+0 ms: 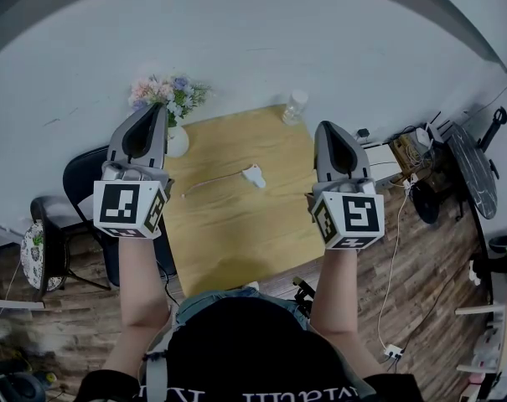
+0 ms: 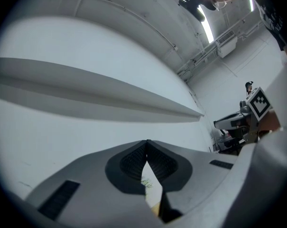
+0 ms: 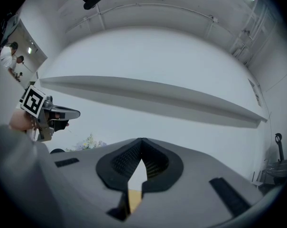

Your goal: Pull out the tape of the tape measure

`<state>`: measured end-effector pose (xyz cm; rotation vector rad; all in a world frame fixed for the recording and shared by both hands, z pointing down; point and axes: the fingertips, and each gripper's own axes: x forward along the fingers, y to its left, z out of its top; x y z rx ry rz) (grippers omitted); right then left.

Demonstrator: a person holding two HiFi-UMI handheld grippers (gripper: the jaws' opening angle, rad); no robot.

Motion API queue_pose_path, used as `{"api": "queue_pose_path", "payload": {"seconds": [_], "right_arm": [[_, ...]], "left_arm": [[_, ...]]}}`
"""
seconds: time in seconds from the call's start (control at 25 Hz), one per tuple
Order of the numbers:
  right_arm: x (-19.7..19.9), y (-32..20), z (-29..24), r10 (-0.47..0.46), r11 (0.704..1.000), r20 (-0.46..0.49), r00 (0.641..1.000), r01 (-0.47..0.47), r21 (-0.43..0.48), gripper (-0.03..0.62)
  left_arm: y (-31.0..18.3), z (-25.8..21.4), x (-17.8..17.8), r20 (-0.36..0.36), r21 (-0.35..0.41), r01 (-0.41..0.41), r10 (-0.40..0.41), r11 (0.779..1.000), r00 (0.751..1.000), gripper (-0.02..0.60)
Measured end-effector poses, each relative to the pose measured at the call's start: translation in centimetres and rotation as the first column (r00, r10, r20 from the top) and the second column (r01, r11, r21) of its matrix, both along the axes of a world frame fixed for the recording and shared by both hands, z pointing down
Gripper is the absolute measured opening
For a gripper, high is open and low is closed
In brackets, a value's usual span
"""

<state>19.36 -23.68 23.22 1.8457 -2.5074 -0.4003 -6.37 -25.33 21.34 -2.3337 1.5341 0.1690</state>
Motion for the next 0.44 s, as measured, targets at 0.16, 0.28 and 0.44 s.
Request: {"api": "queue_pose_path", "payload": {"seconds": [0.16,0.28,0.44], "right_arm": [[0.0,0.0,-0.02,0.001,1.0,0.001,1.0,-0.001,0.0,0.014],[-0.05,0.05,-0.09,0.002,1.0,0.001,1.0,-0.002,0.002,0.014],[-0.12,0.17,-0.07,0.005,1.0,-0.001,1.0,-0.005,0.0,0.014]], "left_arm": [[0.03,-0.02,-0.24,0.005,0.001,0.008,-0.008,1.0,1.0,0.012],[0.09,-0.29,-0.23,0.013,0.009,0.015,-0.015,1.0,1.0,0.012],[0.21,-0.39,-0.23,0.017,0.015,0.019,-0.019,1.0,1.0,0.012]]}}
